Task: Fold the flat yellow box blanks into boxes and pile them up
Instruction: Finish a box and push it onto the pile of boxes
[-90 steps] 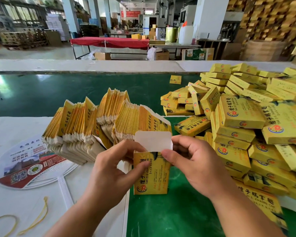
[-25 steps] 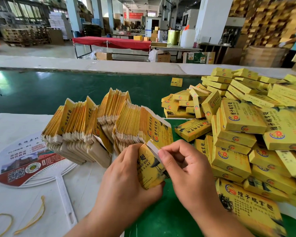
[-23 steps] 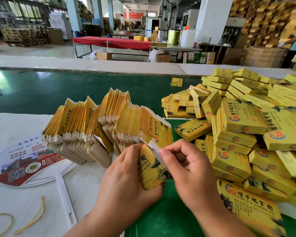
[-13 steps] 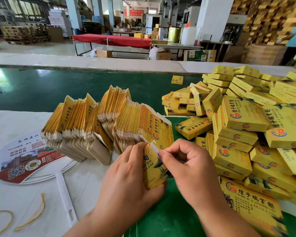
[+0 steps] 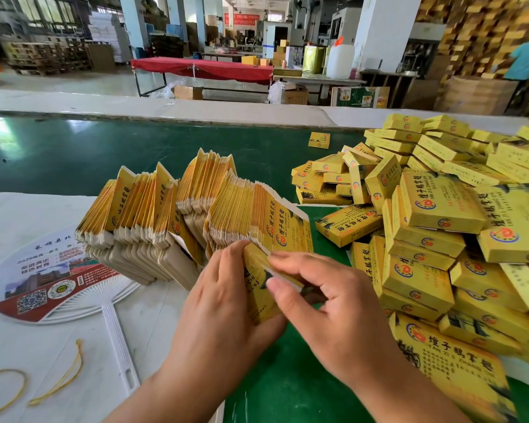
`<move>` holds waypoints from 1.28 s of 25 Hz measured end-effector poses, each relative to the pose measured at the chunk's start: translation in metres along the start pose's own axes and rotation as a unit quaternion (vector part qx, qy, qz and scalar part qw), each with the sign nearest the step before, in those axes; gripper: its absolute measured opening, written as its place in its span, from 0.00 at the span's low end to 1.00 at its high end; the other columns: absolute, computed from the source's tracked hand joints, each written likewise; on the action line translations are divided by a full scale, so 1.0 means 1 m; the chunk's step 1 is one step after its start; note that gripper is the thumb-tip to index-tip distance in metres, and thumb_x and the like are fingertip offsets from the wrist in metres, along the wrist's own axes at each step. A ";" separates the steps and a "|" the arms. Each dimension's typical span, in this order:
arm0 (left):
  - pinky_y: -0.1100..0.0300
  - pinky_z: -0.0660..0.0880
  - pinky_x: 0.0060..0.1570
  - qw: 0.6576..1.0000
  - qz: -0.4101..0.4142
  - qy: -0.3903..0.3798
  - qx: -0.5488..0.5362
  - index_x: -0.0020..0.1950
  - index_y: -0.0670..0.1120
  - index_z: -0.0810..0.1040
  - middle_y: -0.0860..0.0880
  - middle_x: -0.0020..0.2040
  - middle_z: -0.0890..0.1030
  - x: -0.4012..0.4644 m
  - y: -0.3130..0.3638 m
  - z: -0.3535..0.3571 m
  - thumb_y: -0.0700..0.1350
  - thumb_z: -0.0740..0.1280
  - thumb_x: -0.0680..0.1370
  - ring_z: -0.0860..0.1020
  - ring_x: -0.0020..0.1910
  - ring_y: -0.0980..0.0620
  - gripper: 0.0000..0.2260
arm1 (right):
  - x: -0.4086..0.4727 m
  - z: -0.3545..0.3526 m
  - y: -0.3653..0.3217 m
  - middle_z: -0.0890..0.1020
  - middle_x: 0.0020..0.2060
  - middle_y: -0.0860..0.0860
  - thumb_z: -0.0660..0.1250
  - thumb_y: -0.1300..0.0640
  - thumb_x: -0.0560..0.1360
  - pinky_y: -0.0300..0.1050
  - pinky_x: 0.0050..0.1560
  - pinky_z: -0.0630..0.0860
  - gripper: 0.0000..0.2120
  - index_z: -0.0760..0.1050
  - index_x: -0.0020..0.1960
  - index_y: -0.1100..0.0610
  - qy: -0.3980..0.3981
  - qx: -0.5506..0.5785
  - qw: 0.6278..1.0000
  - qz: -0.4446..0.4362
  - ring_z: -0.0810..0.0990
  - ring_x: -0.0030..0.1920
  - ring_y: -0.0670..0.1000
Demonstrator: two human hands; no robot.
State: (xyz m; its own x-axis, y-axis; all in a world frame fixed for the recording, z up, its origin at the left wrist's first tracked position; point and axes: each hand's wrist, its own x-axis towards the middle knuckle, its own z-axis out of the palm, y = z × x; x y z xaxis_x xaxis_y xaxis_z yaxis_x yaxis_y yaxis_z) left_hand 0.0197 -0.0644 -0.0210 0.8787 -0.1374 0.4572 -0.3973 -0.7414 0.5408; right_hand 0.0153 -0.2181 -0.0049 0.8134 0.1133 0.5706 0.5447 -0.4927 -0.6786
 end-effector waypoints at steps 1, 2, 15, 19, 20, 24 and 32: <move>0.72 0.63 0.50 1.000 -0.014 0.009 -0.014 0.70 0.55 0.60 0.62 0.57 0.68 0.001 -0.001 0.000 0.63 0.66 0.66 0.68 0.55 0.63 0.35 | 0.000 0.002 0.000 0.84 0.56 0.45 0.70 0.52 0.74 0.36 0.56 0.78 0.15 0.82 0.59 0.54 -0.003 -0.023 1.000 -0.012 0.80 0.57 0.37; 0.71 0.63 0.51 0.999 -0.028 0.015 -0.030 0.71 0.57 0.59 0.62 0.59 0.68 0.001 -0.002 0.002 0.61 0.68 0.66 0.68 0.57 0.63 0.36 | 0.001 0.003 -0.001 0.84 0.57 0.45 0.70 0.54 0.74 0.34 0.58 0.77 0.16 0.82 0.61 0.54 -0.004 -0.041 0.999 -0.025 0.79 0.58 0.37; 0.52 0.69 0.35 0.880 -0.160 0.006 -0.448 0.44 0.49 0.78 0.34 0.40 0.74 0.010 0.002 -0.001 0.57 0.63 0.78 0.72 0.36 0.47 0.13 | 0.006 -0.005 0.006 0.85 0.53 0.45 0.73 0.56 0.72 0.32 0.55 0.77 0.13 0.84 0.56 0.55 -0.008 -0.036 0.997 -0.065 0.81 0.55 0.37; 0.46 0.78 0.39 0.873 -0.171 -0.058 -0.453 0.46 0.50 0.80 0.37 0.41 0.78 0.009 -0.004 -0.001 0.63 0.65 0.71 0.79 0.38 0.46 0.17 | 0.003 -0.008 0.009 0.85 0.47 0.42 0.71 0.52 0.74 0.37 0.44 0.82 0.12 0.83 0.56 0.51 0.003 0.028 0.999 0.017 0.84 0.48 0.42; 0.43 0.79 0.43 0.878 -0.160 -0.081 -0.443 0.47 0.52 0.81 0.39 0.42 0.81 0.009 -0.006 0.000 0.63 0.67 0.73 0.82 0.41 0.46 0.16 | 0.004 -0.010 0.011 0.85 0.45 0.42 0.71 0.53 0.74 0.39 0.42 0.82 0.11 0.82 0.56 0.49 0.016 0.063 0.996 0.053 0.84 0.46 0.44; 0.43 0.82 0.40 0.872 -0.110 -0.103 -0.467 0.49 0.52 0.81 0.42 0.47 0.85 0.007 -0.011 0.002 0.58 0.69 0.71 0.84 0.44 0.40 0.12 | 0.008 -0.019 0.010 0.83 0.43 0.47 0.70 0.55 0.76 0.40 0.42 0.81 0.11 0.78 0.57 0.47 0.045 0.136 0.981 0.127 0.82 0.42 0.45; 0.58 0.82 0.33 0.808 -0.129 -0.002 -0.575 0.51 0.47 0.83 0.39 0.44 0.86 0.012 -0.015 0.003 0.46 0.66 0.77 0.85 0.39 0.40 0.07 | 0.001 -0.024 -0.028 0.83 0.37 0.45 0.69 0.43 0.71 0.35 0.34 0.76 0.14 0.71 0.53 0.31 -0.026 0.029 0.990 0.136 0.78 0.33 0.40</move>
State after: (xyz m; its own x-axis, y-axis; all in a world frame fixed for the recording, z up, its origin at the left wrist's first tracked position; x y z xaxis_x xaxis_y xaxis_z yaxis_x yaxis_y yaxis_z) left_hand 0.0373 -0.0565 -0.0255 0.9714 -0.0805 0.2234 -0.1815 0.3545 0.9173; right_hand -0.0038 -0.2246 0.0254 0.9402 0.0274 0.3394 0.3132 -0.4612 -0.8302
